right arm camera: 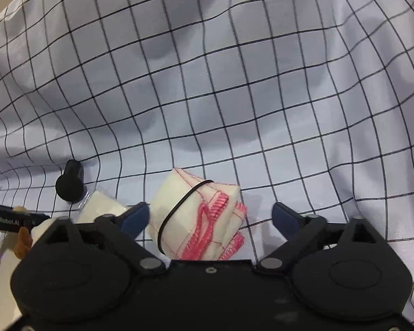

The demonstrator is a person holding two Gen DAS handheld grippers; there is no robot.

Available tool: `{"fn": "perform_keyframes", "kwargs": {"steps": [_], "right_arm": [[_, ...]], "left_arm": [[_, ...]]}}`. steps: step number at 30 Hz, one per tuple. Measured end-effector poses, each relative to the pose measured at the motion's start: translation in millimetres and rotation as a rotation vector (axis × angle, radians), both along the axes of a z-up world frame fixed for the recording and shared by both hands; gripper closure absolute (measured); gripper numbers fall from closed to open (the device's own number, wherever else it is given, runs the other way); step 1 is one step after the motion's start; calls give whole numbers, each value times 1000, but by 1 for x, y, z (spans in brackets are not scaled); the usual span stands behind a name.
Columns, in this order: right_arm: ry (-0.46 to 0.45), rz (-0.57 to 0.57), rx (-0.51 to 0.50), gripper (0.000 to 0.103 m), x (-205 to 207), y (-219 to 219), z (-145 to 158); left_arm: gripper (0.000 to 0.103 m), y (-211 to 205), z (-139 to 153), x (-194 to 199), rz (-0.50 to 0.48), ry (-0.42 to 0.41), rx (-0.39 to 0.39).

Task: Organize soft objects
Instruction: 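Lift the towel roll and wooden toy off the sheet with both grippers, then carry the towel roll and wooden toy over the woven basket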

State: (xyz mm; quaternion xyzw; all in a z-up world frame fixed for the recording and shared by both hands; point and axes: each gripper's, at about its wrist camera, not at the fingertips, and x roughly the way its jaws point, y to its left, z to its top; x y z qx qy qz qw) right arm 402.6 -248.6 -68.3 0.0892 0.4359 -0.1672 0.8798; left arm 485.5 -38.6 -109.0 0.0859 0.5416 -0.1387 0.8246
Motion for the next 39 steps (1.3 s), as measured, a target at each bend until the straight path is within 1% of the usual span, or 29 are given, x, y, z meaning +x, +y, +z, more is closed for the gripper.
{"fn": "perform_keyframes", "kwargs": {"steps": [1,3,6,7,9,11,12,14,18,21,24,28,31,34,39], "right_arm": [[8,6,-6,1,1,3,-1],[31,18,-16,1,5,9,-6],[77,17,-24,1,13,15,-15],[93,15,-25,1,16,16,-18],[116,-1,-35,3,21,17,-23],[130,-6,-32,16,25,15,-26],[133,5,-6,17,25,14,-27],[129,0,-2,20,24,12,-24],[112,-13,-34,20,19,11,-14],[88,-30,-35,20,21,10,-2],[57,-16,-56,20,24,19,11],[14,42,-59,20,32,46,30],[-15,100,-46,20,39,73,41],[-28,160,-28,20,46,103,47],[-44,268,-8,20,53,158,51]], "left_arm": [[47,6,3,-1,5,-3,-5],[47,9,3,0,14,-13,-11],[47,10,12,-7,23,-27,-16],[47,14,19,-10,26,-31,-20],[47,19,22,-11,32,-38,-29],[47,29,32,-13,40,-45,-38],[47,33,34,-14,44,-48,-42],[47,38,43,-19,53,-55,-50],[47,51,51,-26,72,-71,-61],[47,61,57,-33,81,-89,-65],[47,72,62,-40,96,-109,-63],[47,95,69,-50,134,-127,-76],[47,115,73,-56,172,-151,-71],[47,144,83,-63,213,-172,-58],[47,188,88,-78,285,-201,-50]]}}
